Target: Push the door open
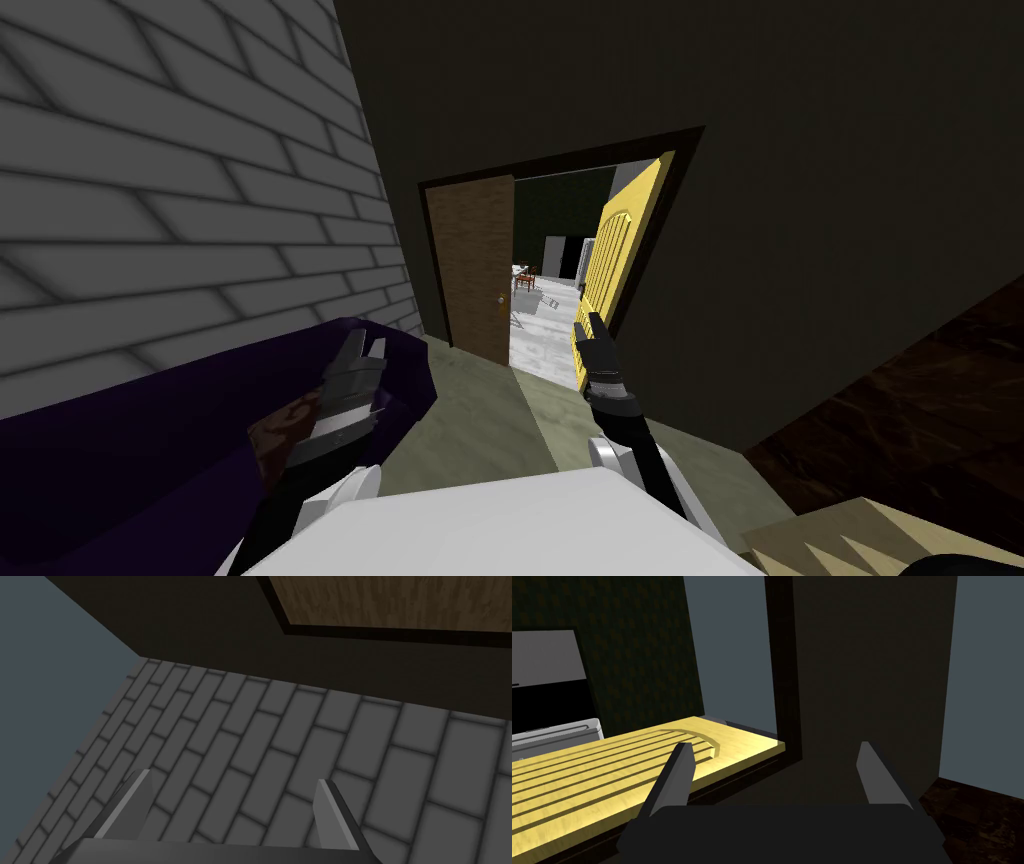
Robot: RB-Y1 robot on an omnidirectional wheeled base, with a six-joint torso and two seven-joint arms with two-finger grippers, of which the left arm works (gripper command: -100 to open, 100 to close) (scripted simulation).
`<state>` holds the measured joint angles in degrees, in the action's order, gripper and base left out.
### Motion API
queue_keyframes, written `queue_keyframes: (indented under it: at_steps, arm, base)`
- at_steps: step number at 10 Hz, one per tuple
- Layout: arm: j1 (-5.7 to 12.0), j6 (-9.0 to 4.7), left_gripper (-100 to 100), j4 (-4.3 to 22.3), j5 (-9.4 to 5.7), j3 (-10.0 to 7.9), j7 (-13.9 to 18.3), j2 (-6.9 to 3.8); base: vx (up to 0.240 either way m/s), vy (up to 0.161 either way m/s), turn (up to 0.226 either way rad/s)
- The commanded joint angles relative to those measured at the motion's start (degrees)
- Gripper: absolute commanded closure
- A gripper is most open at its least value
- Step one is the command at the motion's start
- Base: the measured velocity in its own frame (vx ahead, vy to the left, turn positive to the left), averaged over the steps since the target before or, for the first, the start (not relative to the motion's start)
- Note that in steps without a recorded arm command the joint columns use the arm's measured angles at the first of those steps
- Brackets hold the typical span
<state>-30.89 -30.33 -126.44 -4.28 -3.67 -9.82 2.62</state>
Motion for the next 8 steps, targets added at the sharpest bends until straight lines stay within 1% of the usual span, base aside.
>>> queue_keyframes:
  at_steps: [1, 2, 3, 6, 8]
  arm:
    - [1.29, 0.15, -100, 1.95, 0.18, 0.39, 0.4, -0.54]
    - [1.89, 0.22, -100, 2.85, 0.26, 0.57, 0.58, -0.76]
    - [3.17, 0.38, -100, 4.79, 0.44, 0.96, 0.97, -1.22]
    - [5.78, 0.69, -100, 8.71, 0.79, 1.74, 1.77, -2.01]
    - [7.93, 0.94, -100, 11.96, 1.09, 2.39, 2.43, -2.54]
  base:
    - [0.085, 0.088, -0.054]
    - [0.081, 0.01, 0.024]
    - [0.083, -0.01, 0.006]
    - [0.086, -0.01, -0.009]
    - [0.081, 0.014, -0.011]
